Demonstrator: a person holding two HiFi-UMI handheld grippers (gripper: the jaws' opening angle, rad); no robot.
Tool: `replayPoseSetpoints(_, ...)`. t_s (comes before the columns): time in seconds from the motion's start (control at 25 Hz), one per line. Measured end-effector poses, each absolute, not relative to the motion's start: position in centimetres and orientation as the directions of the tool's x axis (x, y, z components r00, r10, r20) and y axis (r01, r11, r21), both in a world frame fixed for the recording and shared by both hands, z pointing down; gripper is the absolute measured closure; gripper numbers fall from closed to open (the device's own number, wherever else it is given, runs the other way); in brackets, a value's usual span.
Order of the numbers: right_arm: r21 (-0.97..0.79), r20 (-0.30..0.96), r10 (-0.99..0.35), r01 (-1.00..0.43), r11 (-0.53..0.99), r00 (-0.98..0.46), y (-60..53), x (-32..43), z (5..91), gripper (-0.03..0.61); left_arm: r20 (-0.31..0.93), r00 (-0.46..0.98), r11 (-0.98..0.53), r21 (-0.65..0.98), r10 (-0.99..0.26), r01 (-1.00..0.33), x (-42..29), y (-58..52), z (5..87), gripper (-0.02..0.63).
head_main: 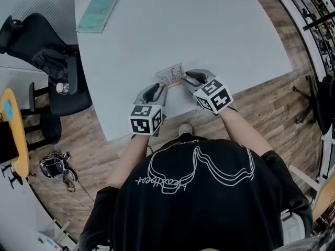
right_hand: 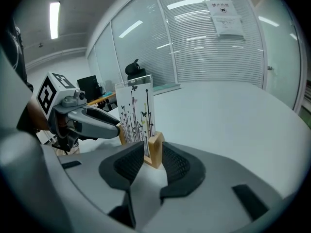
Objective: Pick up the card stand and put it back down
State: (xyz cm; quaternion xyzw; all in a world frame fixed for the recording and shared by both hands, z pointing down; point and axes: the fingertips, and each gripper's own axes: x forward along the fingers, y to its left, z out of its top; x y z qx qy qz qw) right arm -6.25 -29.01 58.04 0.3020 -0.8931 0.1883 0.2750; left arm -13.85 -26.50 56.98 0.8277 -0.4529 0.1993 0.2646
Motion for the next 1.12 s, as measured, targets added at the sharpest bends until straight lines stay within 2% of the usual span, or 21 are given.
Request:
replayPoseSetpoints(0.36,-0.159,0.598,-0.466,-0.666,0.728,-0.652,-29.1,-6.1,58.7,0.494,0.578,0.499,-0.443,0.249,-0.646,-0.861,-13.9,-26.6,57.3,0.525)
replayPoseSetpoints(1.12,-0.147,0.575,-0.503,-0.687,0.712,-0.645,-28.2,-5.1,57.9,0.505,0.578,0.519,-0.463,0.258,-0.629,-0.848,-13.2,-26.2,56.4,0.531)
